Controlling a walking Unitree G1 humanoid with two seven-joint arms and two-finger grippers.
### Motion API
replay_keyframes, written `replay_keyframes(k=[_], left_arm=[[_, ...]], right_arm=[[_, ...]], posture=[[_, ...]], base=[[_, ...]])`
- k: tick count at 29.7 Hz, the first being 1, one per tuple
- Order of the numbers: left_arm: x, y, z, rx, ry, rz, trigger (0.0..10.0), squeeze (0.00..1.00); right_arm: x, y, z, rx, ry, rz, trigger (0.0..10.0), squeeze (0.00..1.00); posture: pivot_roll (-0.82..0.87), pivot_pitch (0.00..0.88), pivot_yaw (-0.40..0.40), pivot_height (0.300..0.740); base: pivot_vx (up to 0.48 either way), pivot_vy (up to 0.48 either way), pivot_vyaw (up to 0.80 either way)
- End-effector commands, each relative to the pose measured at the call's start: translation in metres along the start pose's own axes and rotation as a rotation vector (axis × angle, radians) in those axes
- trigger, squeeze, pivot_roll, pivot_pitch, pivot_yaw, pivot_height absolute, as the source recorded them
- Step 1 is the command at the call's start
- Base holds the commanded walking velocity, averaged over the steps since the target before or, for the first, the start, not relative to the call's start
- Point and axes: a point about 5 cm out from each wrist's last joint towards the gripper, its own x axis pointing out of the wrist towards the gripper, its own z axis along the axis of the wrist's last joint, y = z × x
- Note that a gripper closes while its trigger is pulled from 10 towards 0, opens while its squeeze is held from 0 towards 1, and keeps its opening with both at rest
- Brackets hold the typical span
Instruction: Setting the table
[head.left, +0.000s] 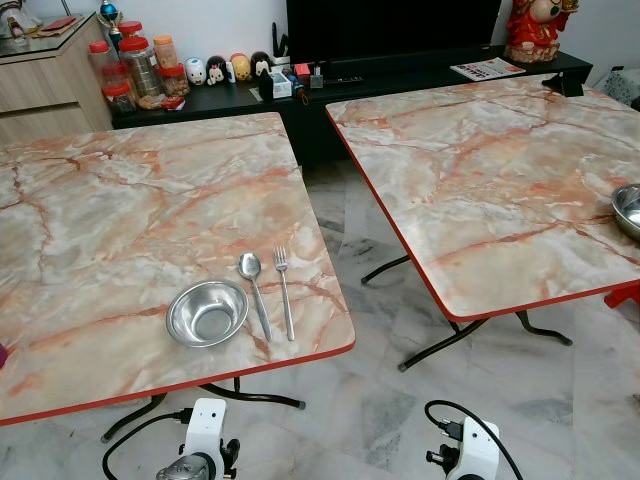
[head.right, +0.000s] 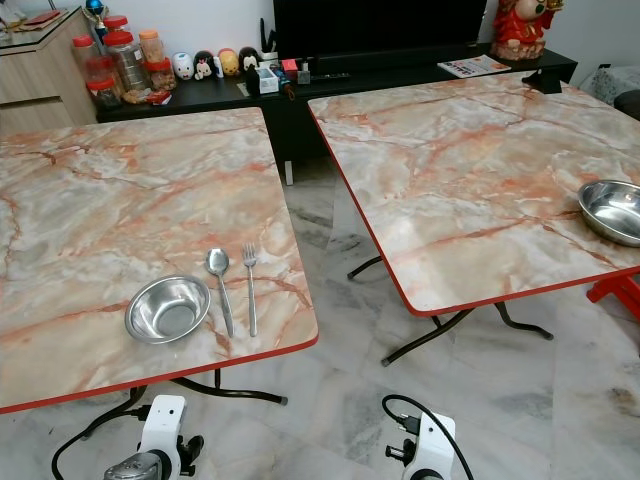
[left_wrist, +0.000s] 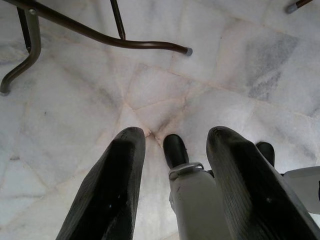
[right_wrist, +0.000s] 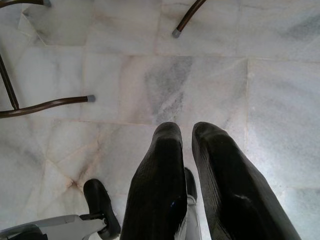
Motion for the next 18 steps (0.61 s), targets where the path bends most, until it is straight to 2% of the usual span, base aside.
replay_keyframes(k=[1,5,6,7,18], left_arm=[[-0.0006,0.0044,-0.0003,0.006,0.004,0.010,10.0,0.00],[-0.0006,0.0044,-0.0003,0.006,0.004,0.010,10.0,0.00],[-0.0005,0.0042,0.0000,0.007,0.004,0.009,10.0,0.00],[0.0006,0.0011,0.0035,0.000,-0.006,0.000,10.0,0.00],[0.0011,-0.0001,0.0053,-0.005,-0.010,-0.002,10.0,0.00]], right_arm=[[0.0004,-0.0001,0.0008,-0.004,0.004,-0.002,10.0,0.00],[0.0004,-0.0001,0.0008,-0.004,0.004,-0.002,10.0,0.00],[0.0004,0.0000,0.0003,-0.008,0.009,-0.003,10.0,0.00],[0.0007,0.0021,0.0022,0.022,-0.009,0.004,10.0,0.00],[0.0009,0.0030,0.0037,0.037,-0.019,0.007,10.0,0.00]], posture=[[-0.05,0.000,0.042,0.740],[-0.05,0.000,0.042,0.740],[0.00,0.000,0.000,0.740],[-0.03,0.000,0.031,0.740],[-0.03,0.000,0.031,0.740]], base=[[0.000,0.000,0.00],[0.000,0.000,0.00],[0.000,0.000,0.00],[0.000,0.000,0.00],[0.000,0.000,0.00]])
